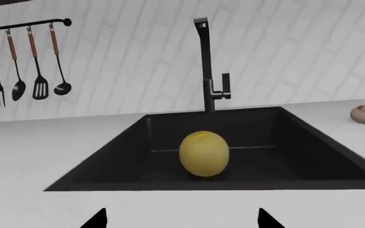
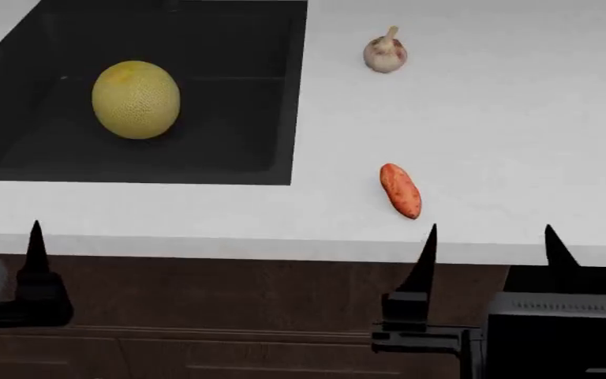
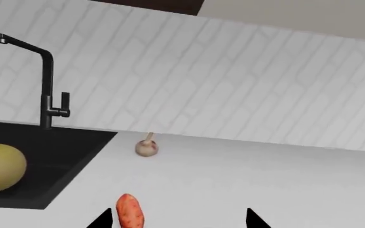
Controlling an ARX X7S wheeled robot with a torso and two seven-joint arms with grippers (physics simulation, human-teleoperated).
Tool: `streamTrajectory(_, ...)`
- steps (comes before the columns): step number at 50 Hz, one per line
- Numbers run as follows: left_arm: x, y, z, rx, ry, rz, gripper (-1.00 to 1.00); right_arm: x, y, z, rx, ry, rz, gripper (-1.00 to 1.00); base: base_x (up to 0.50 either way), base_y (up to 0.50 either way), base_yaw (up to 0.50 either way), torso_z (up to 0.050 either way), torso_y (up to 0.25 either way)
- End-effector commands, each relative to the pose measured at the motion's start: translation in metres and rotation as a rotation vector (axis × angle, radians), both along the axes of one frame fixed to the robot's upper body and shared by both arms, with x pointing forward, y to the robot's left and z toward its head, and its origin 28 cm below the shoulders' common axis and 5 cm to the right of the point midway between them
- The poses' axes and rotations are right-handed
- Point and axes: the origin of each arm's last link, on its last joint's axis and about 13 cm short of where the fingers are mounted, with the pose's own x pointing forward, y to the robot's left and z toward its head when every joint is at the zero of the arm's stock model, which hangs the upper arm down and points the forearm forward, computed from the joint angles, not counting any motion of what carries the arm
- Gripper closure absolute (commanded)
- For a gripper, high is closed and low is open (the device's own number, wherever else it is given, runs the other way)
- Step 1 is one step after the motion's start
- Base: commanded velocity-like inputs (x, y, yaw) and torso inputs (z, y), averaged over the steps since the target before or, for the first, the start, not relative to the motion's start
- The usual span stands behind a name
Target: Pick the sweet potato from the counter and place it in the sink
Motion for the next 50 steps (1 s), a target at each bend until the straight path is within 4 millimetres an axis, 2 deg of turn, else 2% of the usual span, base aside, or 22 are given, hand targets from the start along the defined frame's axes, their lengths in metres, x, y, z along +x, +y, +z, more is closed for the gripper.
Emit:
streamTrajectory(1,0.007,0.008,0.012,0.006,-0.008,0.016,-1.00,0.003,-0.005,0.016,-0.012,-0.021,-0.010,-1.00,0.00,0.00,0.00,0.000,0.000)
streamTrajectory(12,0.007,0.009,0.013,0.004,-0.010,0.013,-1.00,0.003,-0.004,0.018,-0.011,-0.026,0.005,-1.00,0.00,0.00,0.00,0.000,0.000)
streamTrajectory(17,0.006,0.008,0.013,0.002,-0.010,0.011,-1.00,0.003,-0.003,0.018,-0.010,-0.029,0.008,-1.00,0.23,0.31,0.00,0.000,0.000)
streamTrajectory(40,0.004,0.008,0.013,-0.006,-0.013,0.005,-1.00,0.002,-0.002,0.023,0.001,-0.046,0.023,-1.00,0.35,0.39,0.00,0.000,0.000)
streamTrajectory(50,0.004,0.007,0.013,-0.002,-0.012,0.001,-1.00,0.003,-0.001,0.028,0.012,-0.052,0.040,-1.00,0.41,0.01,0.00,0.000,0.000)
